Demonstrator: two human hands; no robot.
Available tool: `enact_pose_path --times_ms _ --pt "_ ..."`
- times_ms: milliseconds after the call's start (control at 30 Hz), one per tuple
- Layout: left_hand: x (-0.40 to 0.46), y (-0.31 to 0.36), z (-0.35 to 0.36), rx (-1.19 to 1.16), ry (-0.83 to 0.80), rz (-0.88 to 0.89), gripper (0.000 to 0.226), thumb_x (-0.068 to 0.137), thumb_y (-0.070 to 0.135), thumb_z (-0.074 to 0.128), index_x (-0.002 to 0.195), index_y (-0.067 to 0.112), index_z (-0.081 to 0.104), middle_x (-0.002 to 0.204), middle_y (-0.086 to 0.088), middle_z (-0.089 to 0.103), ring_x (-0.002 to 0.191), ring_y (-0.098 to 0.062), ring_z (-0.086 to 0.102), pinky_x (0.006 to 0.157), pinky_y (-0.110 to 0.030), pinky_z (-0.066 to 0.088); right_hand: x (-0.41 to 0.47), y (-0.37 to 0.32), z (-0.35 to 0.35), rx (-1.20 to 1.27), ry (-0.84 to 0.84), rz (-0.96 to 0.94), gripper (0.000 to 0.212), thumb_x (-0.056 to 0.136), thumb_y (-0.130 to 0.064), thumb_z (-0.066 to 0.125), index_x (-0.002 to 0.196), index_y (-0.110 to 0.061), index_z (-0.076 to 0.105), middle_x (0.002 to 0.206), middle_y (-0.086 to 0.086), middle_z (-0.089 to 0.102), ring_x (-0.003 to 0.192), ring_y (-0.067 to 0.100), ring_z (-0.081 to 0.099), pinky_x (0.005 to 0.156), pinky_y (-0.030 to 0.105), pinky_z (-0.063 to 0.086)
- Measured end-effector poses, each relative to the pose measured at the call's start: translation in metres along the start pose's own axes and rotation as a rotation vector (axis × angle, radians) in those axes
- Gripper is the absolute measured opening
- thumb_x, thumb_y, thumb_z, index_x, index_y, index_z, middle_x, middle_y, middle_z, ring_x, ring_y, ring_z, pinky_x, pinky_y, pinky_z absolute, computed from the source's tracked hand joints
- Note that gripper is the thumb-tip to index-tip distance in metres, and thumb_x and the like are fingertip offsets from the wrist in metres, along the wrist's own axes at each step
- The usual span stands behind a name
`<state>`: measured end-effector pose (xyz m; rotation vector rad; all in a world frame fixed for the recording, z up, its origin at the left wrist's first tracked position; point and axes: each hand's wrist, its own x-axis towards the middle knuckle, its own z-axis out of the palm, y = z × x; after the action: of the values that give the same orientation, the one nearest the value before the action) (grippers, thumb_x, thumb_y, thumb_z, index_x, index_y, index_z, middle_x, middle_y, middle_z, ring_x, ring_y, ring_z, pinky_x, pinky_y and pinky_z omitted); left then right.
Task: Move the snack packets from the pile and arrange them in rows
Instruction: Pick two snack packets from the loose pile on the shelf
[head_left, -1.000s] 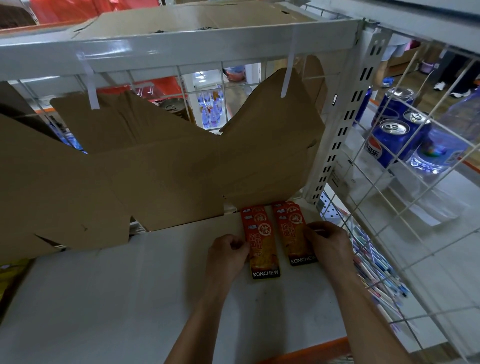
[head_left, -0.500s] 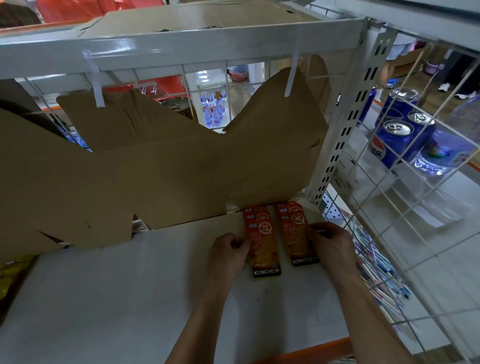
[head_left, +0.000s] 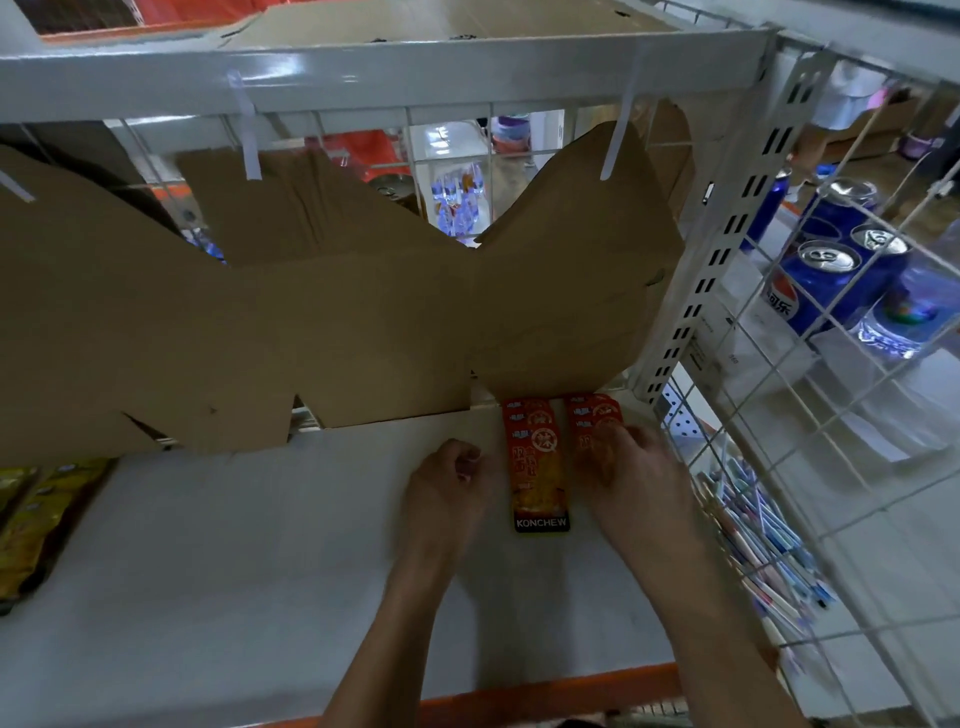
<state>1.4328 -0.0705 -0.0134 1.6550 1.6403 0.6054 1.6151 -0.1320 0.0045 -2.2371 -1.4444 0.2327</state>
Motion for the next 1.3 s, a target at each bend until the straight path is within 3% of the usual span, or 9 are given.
enact_pose_path --times_ms 167,267,367,533,667,1133,1300 --pt "-0.015 -0.018 -0.013 0.425 0.049 0.075 0.048 0.1 0.051 0.043 0.136 0.023 0.055 0.136 -0.001 0.058 0.126 -0.022 0.051 0.103 -0.034 0.044 -0.02 -0.035 0.008 -0.088 -0.176 -0.221 0.06 0.094 -0.051 0.05 0.147 -0.024 0.04 0.155 0.006 0.037 0.145 0.03 0.029 0.118 0.048 0.019" --pt "-0.035 -0.03 -0.026 0.587 0.033 0.017 0.058 0.101 0.056 0.032 0.148 0.024 0.042 0.158 -0.003 0.036 0.148 -0.027 0.025 0.115 -0.042 0.03 -0.034 -0.05 0.014 -0.123 -0.291 -0.302 0.071 0.093 -0.059 0.045 0.153 -0.025 0.027 0.162 0.009 0.019 0.151 0.031 0.01 0.121 0.049 0.006" --pt "-0.062 -0.045 -0.045 0.637 0.077 -0.009 0.065 0.1 0.06 0.03 0.152 0.023 0.034 0.163 -0.008 0.025 0.151 -0.031 0.014 0.118 -0.045 0.022 -0.049 -0.067 0.019 -0.176 -0.401 -0.384 0.075 0.094 -0.065 0.038 0.156 -0.028 0.015 0.164 0.01 0.008 0.152 0.032 -0.001 0.122 0.049 0.0" --pt "-0.091 -0.069 -0.081 0.635 0.105 -0.135 0.073 0.098 0.065 0.025 0.157 0.021 0.019 0.166 -0.011 0.01 0.153 -0.032 0.005 0.12 -0.047 0.015 -0.075 -0.099 0.029 -0.216 -0.506 -0.508 0.079 0.095 -0.065 0.036 0.157 -0.026 0.007 0.165 0.007 -0.001 0.152 0.031 -0.006 0.122 0.048 -0.003" --pt "-0.116 -0.095 -0.118 0.635 0.171 -0.212 0.074 0.097 0.066 0.024 0.157 0.022 0.019 0.166 -0.011 0.011 0.152 -0.032 0.006 0.122 -0.048 0.017 -0.094 -0.136 0.04 -0.216 -0.596 -0.568 0.08 0.096 -0.063 0.036 0.158 -0.025 0.003 0.165 0.007 -0.008 0.151 0.029 -0.011 0.121 0.047 -0.005" --pt "-0.241 -0.24 -0.275 0.561 0.367 -0.489 0.077 0.096 0.067 0.028 0.157 0.021 0.02 0.165 -0.012 0.014 0.152 -0.03 0.008 0.124 -0.045 0.009 -0.227 -0.317 0.106 -0.209 -0.595 -0.907 0.076 0.095 -0.06 0.041 0.156 -0.024 0.013 0.164 0.011 0.009 0.151 0.031 0.006 0.121 0.045 0.008" --pt "-0.289 -0.281 -0.324 0.537 0.476 -0.582 0.07 0.096 0.065 0.034 0.152 0.024 0.03 0.161 -0.01 0.024 0.15 -0.033 0.015 0.121 -0.05 0.019 -0.279 -0.376 0.135 -0.206 -0.638 -1.035 0.078 0.094 -0.062 0.043 0.156 -0.024 0.013 0.164 0.009 0.009 0.151 0.031 0.006 0.12 0.045 0.01"
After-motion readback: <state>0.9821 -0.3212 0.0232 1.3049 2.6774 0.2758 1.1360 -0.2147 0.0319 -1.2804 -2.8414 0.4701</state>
